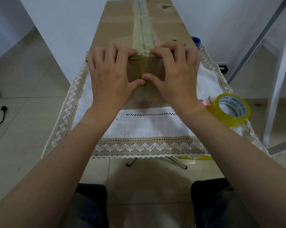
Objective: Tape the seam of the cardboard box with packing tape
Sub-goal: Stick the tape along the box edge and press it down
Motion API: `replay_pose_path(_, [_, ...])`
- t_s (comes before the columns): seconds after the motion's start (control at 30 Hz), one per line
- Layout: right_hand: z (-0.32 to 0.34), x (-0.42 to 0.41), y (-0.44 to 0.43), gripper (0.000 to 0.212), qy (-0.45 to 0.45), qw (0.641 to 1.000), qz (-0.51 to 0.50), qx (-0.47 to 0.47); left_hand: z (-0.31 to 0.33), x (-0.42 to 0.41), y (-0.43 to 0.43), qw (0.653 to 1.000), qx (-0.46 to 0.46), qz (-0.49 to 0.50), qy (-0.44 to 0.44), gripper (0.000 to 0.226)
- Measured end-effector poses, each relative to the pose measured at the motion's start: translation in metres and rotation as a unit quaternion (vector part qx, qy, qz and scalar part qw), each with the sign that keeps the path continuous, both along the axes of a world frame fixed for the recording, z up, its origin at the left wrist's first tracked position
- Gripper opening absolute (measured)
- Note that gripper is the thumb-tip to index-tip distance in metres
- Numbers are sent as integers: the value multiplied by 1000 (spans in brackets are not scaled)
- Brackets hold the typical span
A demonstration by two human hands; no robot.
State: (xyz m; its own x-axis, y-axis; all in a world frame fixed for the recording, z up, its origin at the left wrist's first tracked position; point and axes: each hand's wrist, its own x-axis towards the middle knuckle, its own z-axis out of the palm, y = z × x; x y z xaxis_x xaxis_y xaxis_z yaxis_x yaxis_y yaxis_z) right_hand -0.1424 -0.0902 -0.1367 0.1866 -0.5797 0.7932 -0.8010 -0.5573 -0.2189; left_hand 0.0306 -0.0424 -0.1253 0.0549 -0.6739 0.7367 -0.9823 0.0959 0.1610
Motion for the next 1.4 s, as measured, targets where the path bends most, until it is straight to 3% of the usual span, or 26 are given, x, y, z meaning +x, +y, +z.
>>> replay_pose_path(0.33, [-16, -8, 1, 70, 56, 998, -10, -34, -9, 8, 1, 998, -2, 0, -62, 92])
replay_pose_path(0.77, [-19, -19, 4, 115, 158, 987, -30, -23, -14, 17, 1, 996, 7, -32, -88, 107])
replay_pose_path(0.83, [-19, -19, 4, 107, 136, 990, -24, -25, -14, 17, 1, 997, 2, -50, -59, 97])
replay_pose_path(1.0, [-2, -8, 6, 50, -3, 1000, 7, -29, -8, 5, -2, 996, -39, -59, 51, 53])
replay_pose_path(1.07, [10, -4, 6, 36, -44, 999, 7, -3, -6, 2, -4, 992, -56, -62, 93, 40])
replay_pose_path(1.23, [24, 4, 0, 42, -58, 998, -32, -1, 2, -3, -10, 983, -83, -57, 157, 33])
replay_pose_path(1.4, [16, 4, -3, 46, -12, 999, -47, -16, -1, 6, -8, 990, -71, -70, 101, 38])
